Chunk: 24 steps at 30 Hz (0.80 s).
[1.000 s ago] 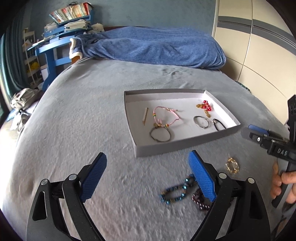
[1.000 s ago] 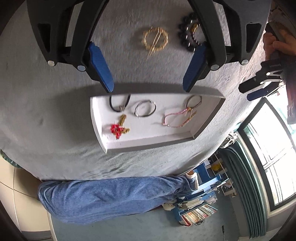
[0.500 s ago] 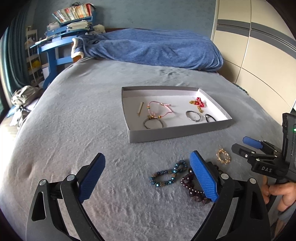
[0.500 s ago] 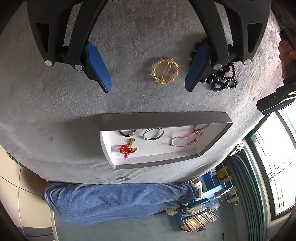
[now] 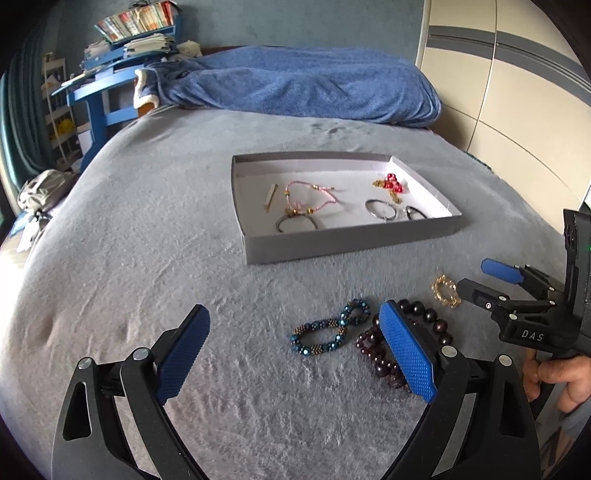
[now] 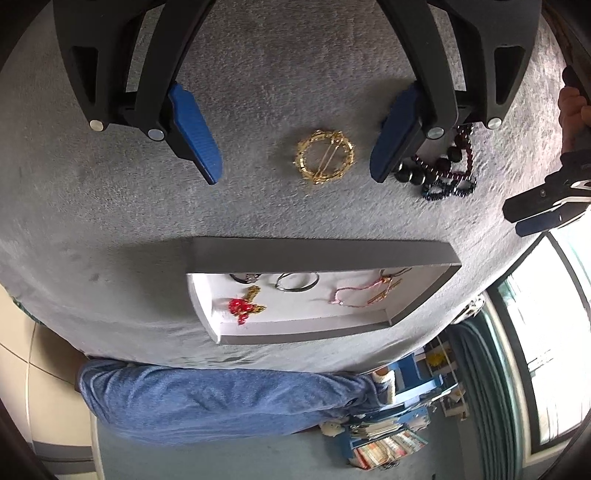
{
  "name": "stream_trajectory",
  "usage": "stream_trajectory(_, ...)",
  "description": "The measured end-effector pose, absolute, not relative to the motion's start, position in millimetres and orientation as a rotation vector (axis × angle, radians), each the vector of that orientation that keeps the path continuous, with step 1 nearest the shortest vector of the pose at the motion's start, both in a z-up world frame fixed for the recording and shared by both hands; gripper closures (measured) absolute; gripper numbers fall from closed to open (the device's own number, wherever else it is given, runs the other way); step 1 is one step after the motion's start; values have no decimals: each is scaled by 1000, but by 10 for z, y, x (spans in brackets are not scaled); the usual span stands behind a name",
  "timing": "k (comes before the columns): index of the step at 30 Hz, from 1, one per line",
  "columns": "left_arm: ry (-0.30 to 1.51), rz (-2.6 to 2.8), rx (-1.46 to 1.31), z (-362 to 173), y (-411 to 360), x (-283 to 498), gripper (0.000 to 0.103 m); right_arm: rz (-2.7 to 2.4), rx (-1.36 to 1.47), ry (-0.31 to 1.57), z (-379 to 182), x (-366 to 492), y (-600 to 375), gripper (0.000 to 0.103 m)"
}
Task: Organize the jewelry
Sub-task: 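Open both grippers and withdraw them from the tray, then close the right gripper on the gold brooch while the left gripper grasps the dark red bead bracelet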
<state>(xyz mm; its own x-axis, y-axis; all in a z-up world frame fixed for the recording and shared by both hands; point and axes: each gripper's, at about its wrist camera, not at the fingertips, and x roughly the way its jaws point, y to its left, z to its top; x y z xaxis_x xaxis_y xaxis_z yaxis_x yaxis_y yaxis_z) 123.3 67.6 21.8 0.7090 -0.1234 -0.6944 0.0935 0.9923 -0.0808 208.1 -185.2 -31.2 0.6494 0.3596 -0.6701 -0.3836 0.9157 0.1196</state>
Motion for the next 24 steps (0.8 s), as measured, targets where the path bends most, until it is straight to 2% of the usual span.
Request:
stream_trajectory(5, 777, -125, -44, 189, 677, 1233, 10, 449, -90, 782, -372, 2082, -1735, 23)
stream_trajectory(11, 784, -145, -44, 180, 667, 1201, 10, 431, -82, 842, -478, 2167, -1743, 41)
stream_trajectory(17, 789, -224, -5, 141, 464, 1104, 10, 428, -102, 864, -535, 2183, -1705, 43)
stream_trajectory(20, 784, -266, 21, 122, 355, 1081, 12, 421, -111, 851, -519, 2158, -1707, 65)
stream_trajectory(22, 793, -278, 28, 95, 318, 1094, 15, 420, -111, 845, -509, 2150, -1712, 66)
stream_trajectory(24, 819, -277, 22, 46, 310, 1122, 26, 419, -111, 844, -507, 2150, -1716, 66)
